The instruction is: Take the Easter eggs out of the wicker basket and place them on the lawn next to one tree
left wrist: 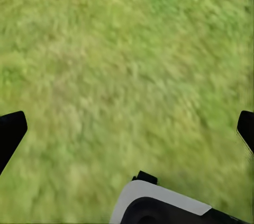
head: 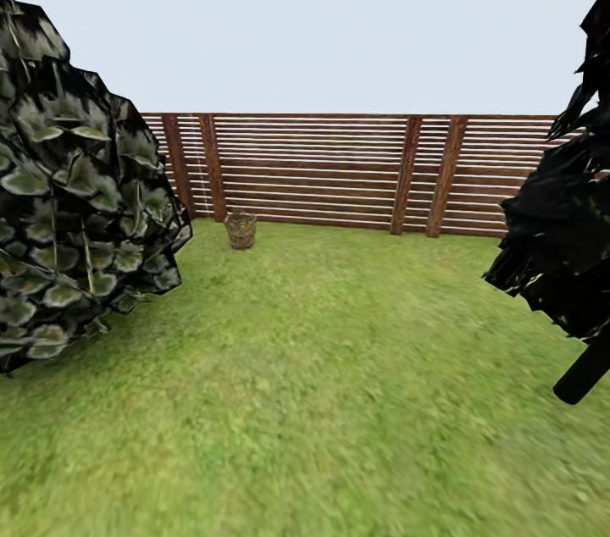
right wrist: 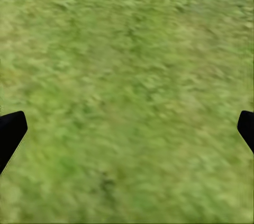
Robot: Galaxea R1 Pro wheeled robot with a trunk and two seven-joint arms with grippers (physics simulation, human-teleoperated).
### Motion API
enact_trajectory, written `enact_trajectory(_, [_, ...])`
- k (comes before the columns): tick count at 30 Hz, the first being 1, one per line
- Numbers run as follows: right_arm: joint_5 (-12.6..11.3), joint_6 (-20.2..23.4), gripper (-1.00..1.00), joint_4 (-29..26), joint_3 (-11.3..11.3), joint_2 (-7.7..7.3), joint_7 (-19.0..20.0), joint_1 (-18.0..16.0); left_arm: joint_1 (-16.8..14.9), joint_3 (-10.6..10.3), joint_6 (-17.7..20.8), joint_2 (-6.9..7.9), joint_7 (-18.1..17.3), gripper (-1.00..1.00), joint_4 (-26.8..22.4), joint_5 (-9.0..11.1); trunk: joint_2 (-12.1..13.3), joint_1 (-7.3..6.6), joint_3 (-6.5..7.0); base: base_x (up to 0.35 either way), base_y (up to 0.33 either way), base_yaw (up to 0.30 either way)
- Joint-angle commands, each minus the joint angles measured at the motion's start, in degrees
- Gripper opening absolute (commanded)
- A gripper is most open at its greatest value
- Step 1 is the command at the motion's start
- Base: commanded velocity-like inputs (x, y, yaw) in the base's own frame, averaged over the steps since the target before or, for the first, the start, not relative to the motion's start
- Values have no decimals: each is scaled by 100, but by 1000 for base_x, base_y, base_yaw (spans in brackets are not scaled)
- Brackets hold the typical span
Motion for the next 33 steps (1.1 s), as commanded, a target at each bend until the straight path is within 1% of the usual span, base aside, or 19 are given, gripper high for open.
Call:
enact_trajectory(1, [41, -15, 100, 2, -43, 1, -7, -4, -1, -37, -8, 2, 43, 100, -9, 1, -9, 6, -10, 335, -1, 0])
enact_trajectory(33, [41, -22, 100, -3, -43, 1, -7, -4, -2, -29, -8, 1, 40, 100, -10, 1, -9, 6, -10, 335, 0, 0])
